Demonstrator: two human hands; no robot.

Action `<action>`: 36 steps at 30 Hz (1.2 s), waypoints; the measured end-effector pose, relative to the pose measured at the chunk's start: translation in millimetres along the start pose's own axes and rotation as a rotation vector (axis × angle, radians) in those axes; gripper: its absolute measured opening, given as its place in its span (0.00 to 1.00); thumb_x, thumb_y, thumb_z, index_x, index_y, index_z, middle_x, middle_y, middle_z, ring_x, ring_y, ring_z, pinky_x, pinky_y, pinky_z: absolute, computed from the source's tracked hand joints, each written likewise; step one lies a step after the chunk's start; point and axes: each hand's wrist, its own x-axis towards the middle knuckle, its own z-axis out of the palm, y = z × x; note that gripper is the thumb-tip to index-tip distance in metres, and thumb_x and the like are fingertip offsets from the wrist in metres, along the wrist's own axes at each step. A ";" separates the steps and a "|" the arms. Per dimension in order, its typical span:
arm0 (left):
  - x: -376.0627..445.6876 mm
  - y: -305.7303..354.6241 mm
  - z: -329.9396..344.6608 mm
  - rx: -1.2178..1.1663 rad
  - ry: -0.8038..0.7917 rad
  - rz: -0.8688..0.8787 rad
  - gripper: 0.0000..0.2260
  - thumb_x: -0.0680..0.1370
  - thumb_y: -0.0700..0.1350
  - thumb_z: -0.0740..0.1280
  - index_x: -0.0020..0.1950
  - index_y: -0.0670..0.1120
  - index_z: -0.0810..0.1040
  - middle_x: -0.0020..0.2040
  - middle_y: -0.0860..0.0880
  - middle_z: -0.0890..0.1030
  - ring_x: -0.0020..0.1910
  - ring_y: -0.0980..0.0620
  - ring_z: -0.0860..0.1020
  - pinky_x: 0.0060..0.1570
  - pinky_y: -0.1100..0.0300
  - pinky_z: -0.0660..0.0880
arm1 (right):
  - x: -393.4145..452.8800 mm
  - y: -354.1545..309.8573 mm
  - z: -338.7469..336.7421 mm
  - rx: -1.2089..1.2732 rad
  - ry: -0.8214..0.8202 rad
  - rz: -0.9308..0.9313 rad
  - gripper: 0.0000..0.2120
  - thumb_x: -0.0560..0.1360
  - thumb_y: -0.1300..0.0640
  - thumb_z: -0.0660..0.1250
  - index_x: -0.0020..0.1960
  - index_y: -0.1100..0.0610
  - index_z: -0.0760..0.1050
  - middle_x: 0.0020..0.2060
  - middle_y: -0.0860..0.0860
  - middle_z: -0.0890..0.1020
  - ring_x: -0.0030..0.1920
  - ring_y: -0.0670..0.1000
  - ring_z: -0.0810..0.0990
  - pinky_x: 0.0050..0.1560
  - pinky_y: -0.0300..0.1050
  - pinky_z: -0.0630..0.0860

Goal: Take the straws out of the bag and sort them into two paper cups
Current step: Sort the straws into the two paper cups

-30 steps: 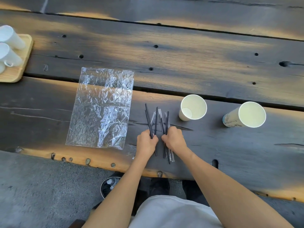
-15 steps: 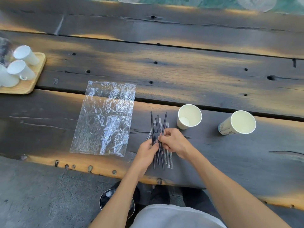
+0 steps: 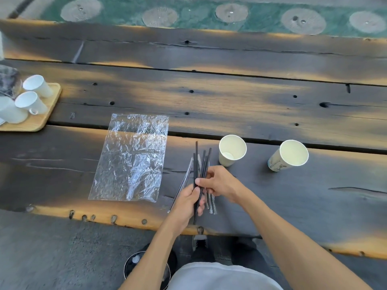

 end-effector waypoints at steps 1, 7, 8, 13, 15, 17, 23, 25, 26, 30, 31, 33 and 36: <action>-2.6 0.4 -0.2 -0.007 -0.030 -0.016 0.12 0.86 0.45 0.55 0.54 0.38 0.73 0.33 0.48 0.71 0.28 0.53 0.67 0.28 0.61 0.65 | -1.4 -2.1 -0.9 0.041 -0.013 -0.001 0.10 0.77 0.56 0.71 0.40 0.57 0.75 0.23 0.49 0.73 0.25 0.47 0.69 0.25 0.37 0.62; -14.3 1.8 1.6 -0.010 -0.093 -0.044 0.15 0.86 0.48 0.55 0.51 0.39 0.76 0.32 0.49 0.71 0.27 0.53 0.66 0.27 0.61 0.64 | -12.1 -8.0 -4.9 0.100 -0.034 -0.022 0.05 0.78 0.58 0.67 0.44 0.58 0.74 0.22 0.53 0.69 0.23 0.50 0.70 0.25 0.38 0.59; -15.6 0.4 0.9 0.003 -0.076 -0.045 0.17 0.86 0.49 0.55 0.51 0.39 0.77 0.33 0.49 0.72 0.28 0.53 0.68 0.28 0.61 0.65 | -13.7 -8.0 -5.8 0.102 0.003 -0.036 0.05 0.78 0.58 0.67 0.44 0.57 0.75 0.23 0.52 0.69 0.23 0.48 0.68 0.25 0.38 0.58; -25.1 -13.7 5.9 -0.141 0.040 -0.126 0.18 0.83 0.52 0.60 0.52 0.37 0.78 0.34 0.48 0.74 0.29 0.54 0.69 0.28 0.63 0.65 | -20.4 -1.0 -14.2 0.159 0.116 -0.112 0.06 0.77 0.58 0.68 0.43 0.58 0.75 0.28 0.55 0.70 0.26 0.48 0.67 0.26 0.40 0.60; -27.3 -14.2 11.6 -0.245 0.050 -0.138 0.17 0.83 0.50 0.60 0.54 0.36 0.78 0.34 0.47 0.73 0.28 0.55 0.67 0.23 0.65 0.62 | -23.0 2.5 -12.5 0.125 0.111 -0.122 0.06 0.77 0.60 0.68 0.43 0.59 0.75 0.27 0.55 0.71 0.26 0.49 0.67 0.26 0.40 0.61; -27.2 -13.2 16.2 -0.298 0.029 -0.119 0.16 0.84 0.48 0.61 0.55 0.35 0.77 0.35 0.47 0.73 0.28 0.56 0.66 0.21 0.66 0.60 | -24.1 6.1 -9.9 0.095 0.126 -0.151 0.06 0.77 0.60 0.68 0.42 0.59 0.75 0.29 0.55 0.71 0.30 0.52 0.69 0.28 0.41 0.65; -28.0 -16.1 19.6 -0.240 0.007 -0.108 0.12 0.84 0.43 0.60 0.54 0.34 0.78 0.34 0.48 0.70 0.25 0.58 0.63 0.22 0.63 0.54 | -27.0 -0.1 -8.4 0.555 0.105 -0.150 0.11 0.80 0.51 0.64 0.51 0.59 0.76 0.43 0.56 0.82 0.42 0.54 0.80 0.48 0.49 0.76; -29.9 -18.0 18.1 -0.185 0.004 -0.111 0.12 0.84 0.43 0.60 0.53 0.34 0.78 0.34 0.48 0.70 0.26 0.57 0.63 0.22 0.63 0.53 | -27.9 -11.4 -12.5 0.862 0.114 -0.134 0.21 0.81 0.42 0.57 0.52 0.59 0.75 0.41 0.57 0.83 0.38 0.56 0.80 0.46 0.51 0.77; -30.6 -18.8 17.2 -0.162 0.002 -0.115 0.12 0.84 0.43 0.60 0.53 0.34 0.78 0.34 0.49 0.70 0.26 0.57 0.63 0.22 0.63 0.54 | -27.1 -15.4 -16.3 0.944 0.134 -0.136 0.24 0.81 0.39 0.55 0.51 0.59 0.76 0.38 0.56 0.82 0.35 0.55 0.79 0.44 0.50 0.77; -32.4 -18.1 16.1 -0.100 0.005 -0.136 0.12 0.84 0.43 0.61 0.53 0.35 0.78 0.34 0.49 0.72 0.27 0.57 0.64 0.21 0.65 0.56 | -25.3 -20.2 -23.0 0.956 0.232 -0.163 0.21 0.82 0.44 0.56 0.42 0.57 0.76 0.30 0.53 0.72 0.28 0.51 0.70 0.37 0.46 0.72; -32.1 -17.4 16.3 -0.093 0.003 -0.135 0.12 0.84 0.44 0.61 0.53 0.35 0.78 0.34 0.49 0.72 0.27 0.57 0.64 0.20 0.65 0.56 | -24.5 -18.3 -22.0 0.942 0.248 -0.161 0.17 0.82 0.49 0.58 0.41 0.57 0.75 0.30 0.53 0.70 0.28 0.51 0.68 0.35 0.45 0.71; -31.1 -15.9 16.8 -0.075 -0.006 -0.125 0.12 0.84 0.44 0.61 0.54 0.36 0.79 0.34 0.49 0.72 0.27 0.57 0.64 0.20 0.65 0.56 | -23.8 -13.5 -19.1 0.963 0.268 -0.150 0.10 0.80 0.55 0.59 0.42 0.57 0.73 0.30 0.52 0.68 0.27 0.50 0.66 0.32 0.45 0.69; -30.9 -14.8 16.5 -0.037 -0.019 -0.122 0.13 0.84 0.45 0.61 0.55 0.36 0.79 0.34 0.50 0.71 0.26 0.57 0.63 0.20 0.66 0.56 | -23.6 -5.3 -16.7 1.059 0.277 -0.137 0.15 0.83 0.50 0.56 0.43 0.57 0.73 0.28 0.51 0.68 0.26 0.49 0.65 0.32 0.45 0.68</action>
